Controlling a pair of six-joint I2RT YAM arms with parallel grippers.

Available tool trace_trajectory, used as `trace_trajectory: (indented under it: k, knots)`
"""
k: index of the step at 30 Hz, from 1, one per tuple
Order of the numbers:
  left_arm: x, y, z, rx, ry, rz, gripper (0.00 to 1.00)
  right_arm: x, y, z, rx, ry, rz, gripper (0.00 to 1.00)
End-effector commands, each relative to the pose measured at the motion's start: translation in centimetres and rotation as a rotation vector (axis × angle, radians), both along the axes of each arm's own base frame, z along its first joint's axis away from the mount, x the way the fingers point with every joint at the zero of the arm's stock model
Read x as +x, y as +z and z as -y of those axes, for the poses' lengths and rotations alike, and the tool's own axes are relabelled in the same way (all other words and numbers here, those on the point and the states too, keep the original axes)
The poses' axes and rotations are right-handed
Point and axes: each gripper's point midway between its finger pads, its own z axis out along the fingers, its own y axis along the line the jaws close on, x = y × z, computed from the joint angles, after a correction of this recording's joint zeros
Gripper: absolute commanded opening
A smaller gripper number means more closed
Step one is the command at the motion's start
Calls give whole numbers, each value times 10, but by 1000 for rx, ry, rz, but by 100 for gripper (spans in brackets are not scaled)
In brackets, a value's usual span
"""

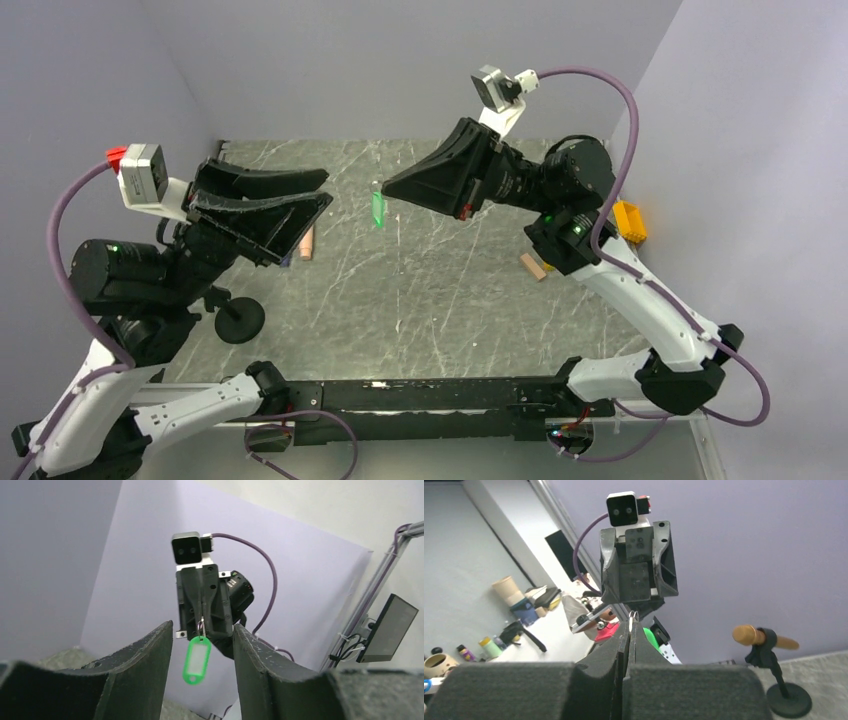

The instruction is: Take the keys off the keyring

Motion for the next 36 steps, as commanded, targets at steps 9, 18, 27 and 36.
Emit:
trace_trajectory:
  k: [9,18,27,36]
  knots:
    - [-56,47,7,-22,-186,342,51,-47,41,10,64,290,159,0]
    - [-50,35,3,0,-113,383,52,-60,44,13,39,404,189,0]
    - [-48,25,20,73,-165,393,49,-61,41,10,-1,466,212,0]
    - [-42,21,27,89,-167,378,41,-60,41,8,-2,464,213,0]
